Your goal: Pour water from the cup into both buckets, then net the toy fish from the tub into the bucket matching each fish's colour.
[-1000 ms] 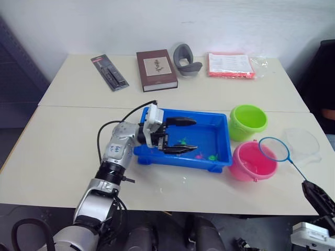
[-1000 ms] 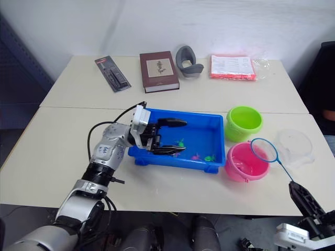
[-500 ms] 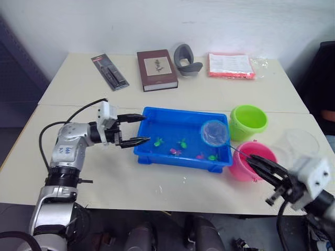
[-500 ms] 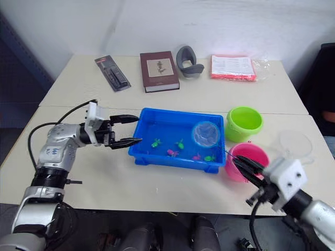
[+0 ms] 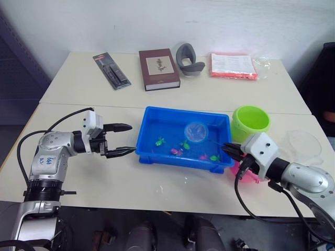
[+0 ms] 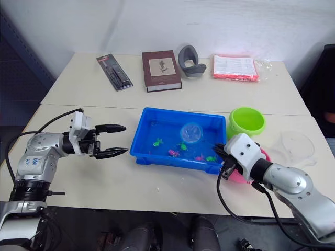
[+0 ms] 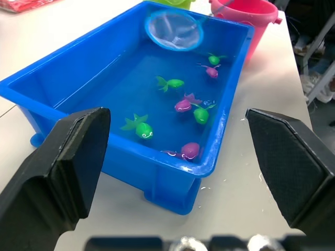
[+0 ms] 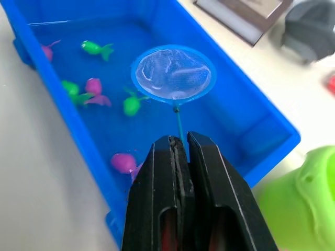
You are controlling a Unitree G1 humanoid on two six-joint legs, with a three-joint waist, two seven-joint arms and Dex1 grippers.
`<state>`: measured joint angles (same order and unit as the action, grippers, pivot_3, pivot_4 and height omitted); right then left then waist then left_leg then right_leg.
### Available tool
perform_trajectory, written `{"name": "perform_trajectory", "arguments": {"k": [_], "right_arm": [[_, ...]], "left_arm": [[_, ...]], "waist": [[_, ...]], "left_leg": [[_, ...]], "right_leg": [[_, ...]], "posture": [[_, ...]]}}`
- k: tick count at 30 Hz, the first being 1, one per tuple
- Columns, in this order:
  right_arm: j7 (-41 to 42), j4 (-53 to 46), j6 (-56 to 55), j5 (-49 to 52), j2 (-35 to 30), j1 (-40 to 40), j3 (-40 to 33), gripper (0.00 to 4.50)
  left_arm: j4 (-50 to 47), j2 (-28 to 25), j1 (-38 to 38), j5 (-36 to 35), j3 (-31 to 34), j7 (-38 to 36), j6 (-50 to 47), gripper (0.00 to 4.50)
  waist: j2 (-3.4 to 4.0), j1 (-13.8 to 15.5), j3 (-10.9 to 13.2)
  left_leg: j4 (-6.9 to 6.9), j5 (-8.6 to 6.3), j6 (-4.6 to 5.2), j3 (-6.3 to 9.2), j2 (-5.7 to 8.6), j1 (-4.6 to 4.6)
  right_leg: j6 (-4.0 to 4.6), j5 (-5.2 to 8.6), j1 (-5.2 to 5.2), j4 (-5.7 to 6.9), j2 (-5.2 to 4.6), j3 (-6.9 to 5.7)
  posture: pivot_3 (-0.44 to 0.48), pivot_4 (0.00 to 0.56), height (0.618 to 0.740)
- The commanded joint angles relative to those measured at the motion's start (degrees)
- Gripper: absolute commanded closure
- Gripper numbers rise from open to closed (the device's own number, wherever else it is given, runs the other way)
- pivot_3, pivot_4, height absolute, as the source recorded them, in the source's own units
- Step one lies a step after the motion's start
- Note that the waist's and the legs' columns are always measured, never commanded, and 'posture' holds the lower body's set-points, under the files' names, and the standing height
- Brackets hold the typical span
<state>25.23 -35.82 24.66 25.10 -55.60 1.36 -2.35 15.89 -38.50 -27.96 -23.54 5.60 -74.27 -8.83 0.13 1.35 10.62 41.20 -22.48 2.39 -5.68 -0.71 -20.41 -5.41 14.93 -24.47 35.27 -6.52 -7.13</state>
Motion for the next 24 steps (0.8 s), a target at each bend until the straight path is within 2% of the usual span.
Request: {"name": "perform_trajectory", "arguments": {"k": [1,4,6,9,18,24], "right_arm": [[3.7,-0.8,-2.2,-4.9,-2.0,0.0,-1.4,4.5],[8.2,0.6,-3.6,-9.5,-6.3,1.1,-3.8,4.5],[12.5,2.8,-5.5,-13.5,-11.4,1.3,-4.7,4.5],[17.1,4.1,-5.4,-15.5,-15.8,-0.2,-5.1,4.5],[23.2,3.1,-2.4,-19.4,-15.7,-10.2,2.7,4.5],[27.5,5.6,-5.4,-24.8,-17.1,-15.0,6.4,4.5]], "left_arm": [[-0.8,-1.5,-1.6,0.0,-0.3,-1.7,0.6,0.03],[-0.1,-1.6,-3.8,0.2,-1.4,-2.8,-0.3,0.03],[0.5,-1.0,-5.4,0.5,-2.4,-3.0,-0.8,0.03],[-0.5,0.4,-6.2,0.4,-3.9,-2.6,-1.6,0.03],[-3.3,3.0,-5.3,0.2,-5.3,-0.6,-2.3,0.03],[-2.8,3.3,-5.5,0.6,-5.5,-0.8,-1.4,0.03]], "waist": [[0.0,0.0,0.0],[0.0,0.2,0.0],[0.0,0.1,0.0],[0.0,0.0,0.0],[0.0,-0.2,0.0],[0.01,-0.1,0.0]], "left_leg": [[0.0,0.0,0.0,0.0,0.0,0.0],[0.01,0.0,0.0,0.02,0.0,-0.01],[0.02,0.0,0.0,0.03,0.02,-0.02],[-0.01,0.0,0.0,-0.01,0.01,0.0],[-0.02,0.02,-0.04,-0.01,-0.07,0.0],[0.02,0.02,-0.03,0.0,-0.01,-0.03]], "right_leg": [[0.0,0.0,0.0,0.0,0.0,-0.03],[0.0,0.0,0.02,-0.02,-0.01,-0.09],[-0.02,-0.01,0.03,-0.05,-0.02,-0.1],[-0.06,-0.03,0.04,-0.09,0.0,-0.08],[-0.06,-0.03,0.02,-0.12,0.03,-0.1],[-0.07,-0.04,0.04,-0.13,-0.01,-0.13]], "posture": [[0.0,0.15,0.74],[0.0,0.15,0.74],[0.0,0.15,0.74],[0.0,0.15,0.74],[0.0,0.15,0.74],[0.0,0.15,0.74]]}}
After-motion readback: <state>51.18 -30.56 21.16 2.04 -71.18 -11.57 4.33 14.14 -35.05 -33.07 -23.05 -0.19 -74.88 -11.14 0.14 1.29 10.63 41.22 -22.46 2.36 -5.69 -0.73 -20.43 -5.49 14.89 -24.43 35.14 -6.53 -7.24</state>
